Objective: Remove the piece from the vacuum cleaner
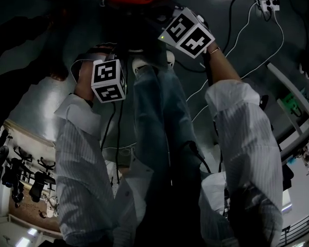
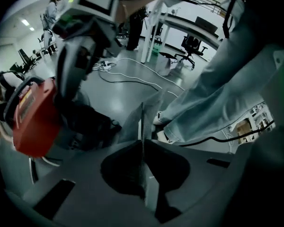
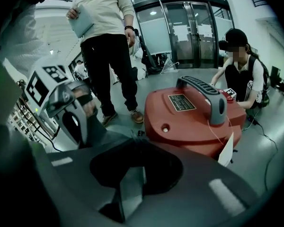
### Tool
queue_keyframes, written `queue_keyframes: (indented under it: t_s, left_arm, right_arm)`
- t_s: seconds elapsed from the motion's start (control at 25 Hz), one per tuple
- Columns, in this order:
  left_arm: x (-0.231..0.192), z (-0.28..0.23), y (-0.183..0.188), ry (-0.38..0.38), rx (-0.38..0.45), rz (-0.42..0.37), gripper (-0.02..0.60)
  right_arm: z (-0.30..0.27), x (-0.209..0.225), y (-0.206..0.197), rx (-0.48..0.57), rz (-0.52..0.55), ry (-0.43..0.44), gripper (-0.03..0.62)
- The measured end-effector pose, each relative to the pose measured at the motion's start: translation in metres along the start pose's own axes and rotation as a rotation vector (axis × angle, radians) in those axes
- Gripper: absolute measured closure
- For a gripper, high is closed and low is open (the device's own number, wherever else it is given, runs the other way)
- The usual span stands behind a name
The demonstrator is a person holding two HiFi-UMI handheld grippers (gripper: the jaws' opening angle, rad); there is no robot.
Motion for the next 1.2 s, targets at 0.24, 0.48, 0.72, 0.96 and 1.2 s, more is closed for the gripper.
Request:
queue_keyframes:
  t_s: [0.24,0.48,0.72,0.96,1.2]
  left_arm:
    - [0.064,0.010,-0.024,-0.022,-0.012,0.192,0.560]
    - [0.049,0.058,-0.015,0.077,0.032,0.401,0.559]
    - [0.025,0.139,0.025,0.203,0.146,0.585,0.558]
    - [-0.004,0.275,0.078,0.382,0.244,0.697,0.558]
    - [-0.023,0.412,0.133,0.548,0.265,0.614,0.558]
  right_arm:
    - [0.001,-0.002,0.003,0.028,-0.023,-0.053,0.546]
    - [0.018,-0.023,0.007,0.077,-0.107,-0.130,0.552]
    - [0.096,-0.082,0.060,0.262,-0.161,-0.225,0.592]
    - [0.253,-0.152,0.161,0.473,-0.122,-0.402,0.592]
    - [0.392,-0.237,0.254,0.645,-0.028,-0.516,0.592]
Point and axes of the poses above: the fingertips, and each gripper's own axes: z backward along the fingers, x to its right, y out of its top, the point moved 1 cm from there along z, backward along the fingers, and after that the axes turned 11 degrees about y, right-handed, at the moved point
